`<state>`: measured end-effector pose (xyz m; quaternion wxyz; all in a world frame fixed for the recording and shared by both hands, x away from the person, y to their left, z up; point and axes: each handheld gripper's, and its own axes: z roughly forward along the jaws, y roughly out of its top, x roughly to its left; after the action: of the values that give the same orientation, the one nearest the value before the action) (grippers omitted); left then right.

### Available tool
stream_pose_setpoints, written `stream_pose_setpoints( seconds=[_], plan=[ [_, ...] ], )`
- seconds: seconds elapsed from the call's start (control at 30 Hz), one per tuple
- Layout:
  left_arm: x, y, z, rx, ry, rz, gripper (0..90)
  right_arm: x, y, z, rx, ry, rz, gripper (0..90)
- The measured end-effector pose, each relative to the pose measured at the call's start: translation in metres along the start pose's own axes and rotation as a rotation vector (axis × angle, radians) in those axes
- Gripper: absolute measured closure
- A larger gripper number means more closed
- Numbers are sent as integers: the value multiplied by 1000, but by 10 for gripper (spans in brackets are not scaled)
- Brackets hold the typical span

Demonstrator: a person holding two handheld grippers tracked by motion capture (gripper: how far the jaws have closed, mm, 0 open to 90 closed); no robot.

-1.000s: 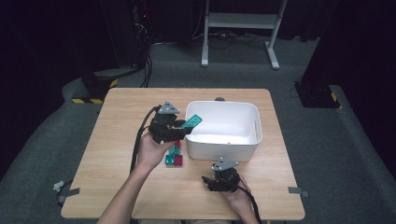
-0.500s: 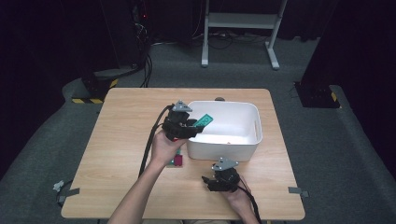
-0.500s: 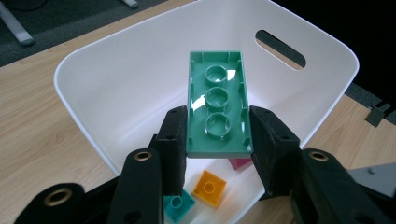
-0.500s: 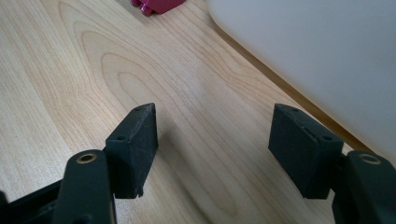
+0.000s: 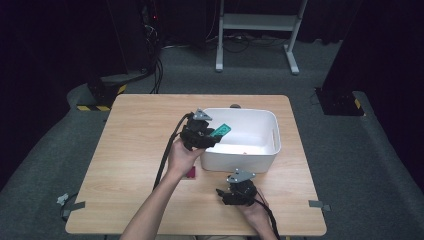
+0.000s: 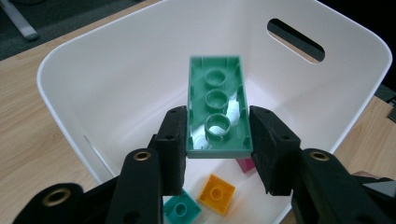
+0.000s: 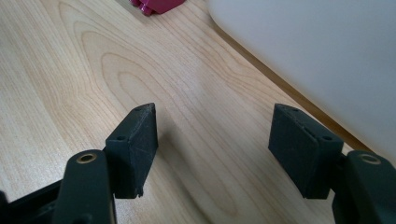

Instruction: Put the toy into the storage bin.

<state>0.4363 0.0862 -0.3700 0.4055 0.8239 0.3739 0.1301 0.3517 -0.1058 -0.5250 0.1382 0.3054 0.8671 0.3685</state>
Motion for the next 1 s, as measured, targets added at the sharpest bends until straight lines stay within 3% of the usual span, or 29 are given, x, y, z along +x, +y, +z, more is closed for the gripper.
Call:
stream_pose_setpoints(
  seconds=[0.1, 0.27, 0.43, 0.6, 0.77, 1.0],
  plan=[
    [1, -1, 0, -3, 3, -10, 483, 0, 0, 0, 0, 0, 0, 327],
    [5, -5, -5, -17, 16, -29, 441, 0, 0, 0, 0, 0, 0, 327],
    [8, -5, -11, -47, 13, -44, 423, 0, 0, 0, -1, 1, 0, 327],
    [7, -8, -21, -73, 15, -33, 419, 0, 0, 0, -1, 2, 1, 327],
    [13, -13, -35, -115, 11, -60, 416, 0, 0, 0, -1, 2, 2, 327],
    [20, -27, -50, -130, 52, -62, 409, 0, 0, 0, -1, 2, 1, 327]
  ],
)
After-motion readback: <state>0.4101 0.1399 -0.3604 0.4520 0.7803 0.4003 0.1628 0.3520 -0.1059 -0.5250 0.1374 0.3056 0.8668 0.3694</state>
